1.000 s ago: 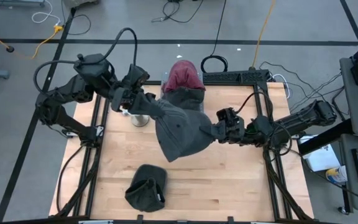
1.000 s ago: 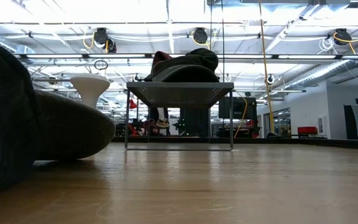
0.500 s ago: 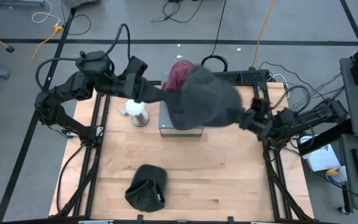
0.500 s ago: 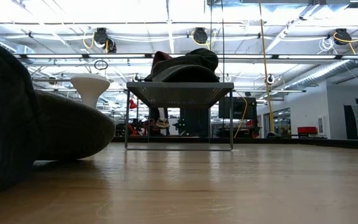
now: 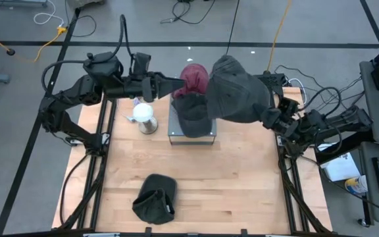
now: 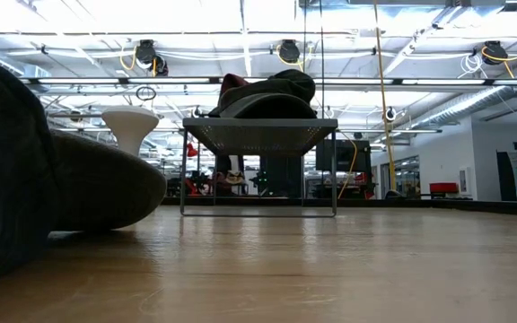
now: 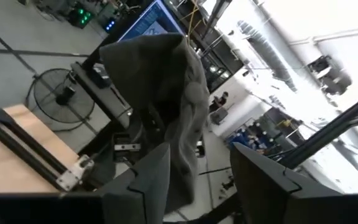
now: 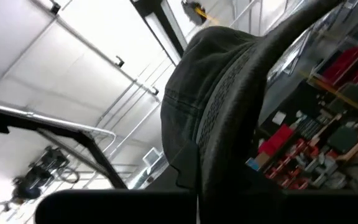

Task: Pick & Place hat
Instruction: Stack the right black cap on top of the black cap on the shelf

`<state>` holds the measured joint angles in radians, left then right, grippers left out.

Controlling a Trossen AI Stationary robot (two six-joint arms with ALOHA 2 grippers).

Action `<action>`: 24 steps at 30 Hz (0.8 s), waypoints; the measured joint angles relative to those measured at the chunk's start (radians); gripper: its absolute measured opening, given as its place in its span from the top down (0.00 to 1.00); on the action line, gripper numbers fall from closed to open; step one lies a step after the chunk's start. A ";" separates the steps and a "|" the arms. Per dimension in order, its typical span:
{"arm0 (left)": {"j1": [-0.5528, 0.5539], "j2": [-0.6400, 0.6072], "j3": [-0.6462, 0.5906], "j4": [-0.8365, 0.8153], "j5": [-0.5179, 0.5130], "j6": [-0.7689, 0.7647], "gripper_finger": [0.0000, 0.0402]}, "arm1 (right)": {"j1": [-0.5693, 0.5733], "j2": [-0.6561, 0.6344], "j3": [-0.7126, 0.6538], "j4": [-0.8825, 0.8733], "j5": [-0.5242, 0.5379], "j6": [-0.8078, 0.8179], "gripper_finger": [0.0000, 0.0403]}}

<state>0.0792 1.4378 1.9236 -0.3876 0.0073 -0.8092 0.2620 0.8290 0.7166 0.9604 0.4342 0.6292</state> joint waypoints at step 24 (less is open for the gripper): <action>-0.007 0.159 0.000 0.228 0.179 -0.015 0.43 | -0.033 0.046 -0.001 -0.030 -0.099 0.140 0.99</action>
<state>0.0719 1.5968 1.9232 -0.1600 0.1867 -0.8238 0.2287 0.8749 0.7158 0.9301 0.3348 0.7692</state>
